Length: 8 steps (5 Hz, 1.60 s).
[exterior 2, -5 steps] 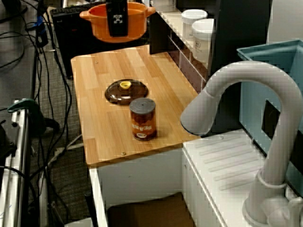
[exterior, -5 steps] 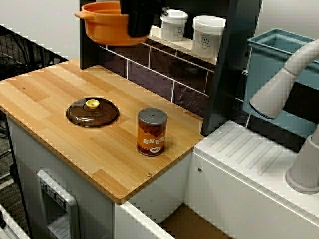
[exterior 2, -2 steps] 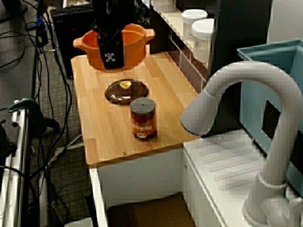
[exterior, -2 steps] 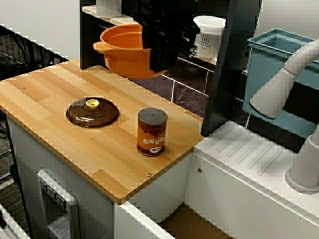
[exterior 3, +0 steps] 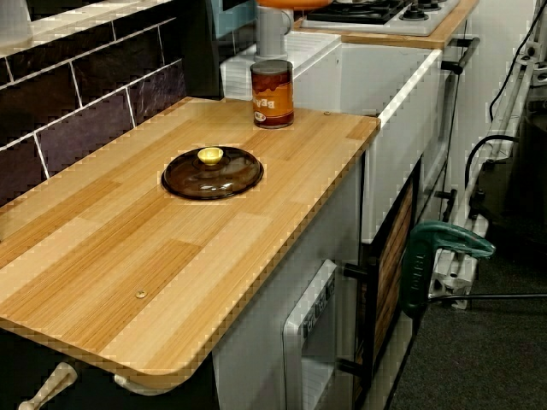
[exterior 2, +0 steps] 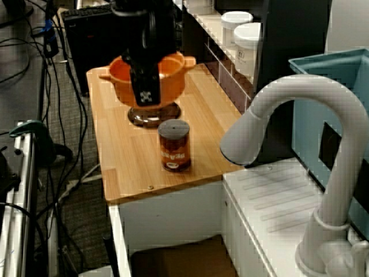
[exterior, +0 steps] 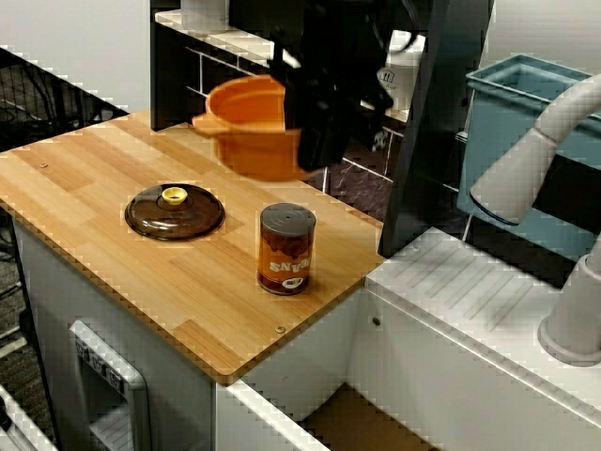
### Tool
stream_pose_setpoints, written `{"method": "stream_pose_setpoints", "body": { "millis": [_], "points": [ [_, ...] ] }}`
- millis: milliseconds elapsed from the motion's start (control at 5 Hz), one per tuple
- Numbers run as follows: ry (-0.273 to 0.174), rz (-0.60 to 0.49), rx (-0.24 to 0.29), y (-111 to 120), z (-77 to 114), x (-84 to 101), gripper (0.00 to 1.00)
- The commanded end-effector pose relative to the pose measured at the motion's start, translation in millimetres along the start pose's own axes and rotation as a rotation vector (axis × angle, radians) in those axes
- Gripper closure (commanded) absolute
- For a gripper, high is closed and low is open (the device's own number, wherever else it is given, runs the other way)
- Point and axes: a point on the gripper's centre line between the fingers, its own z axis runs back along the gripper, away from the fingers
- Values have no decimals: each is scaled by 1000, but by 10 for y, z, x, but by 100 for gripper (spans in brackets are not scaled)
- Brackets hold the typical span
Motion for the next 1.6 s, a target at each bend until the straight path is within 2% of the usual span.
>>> {"method": "stream_pose_setpoints", "body": {
  "millis": [0,400,1400],
  "points": [
    [-3,-5,49,-87,-260,134,100],
    [28,-12,60,-67,-430,186,100],
    [45,-11,45,98,-432,246,100]
  ]
}}
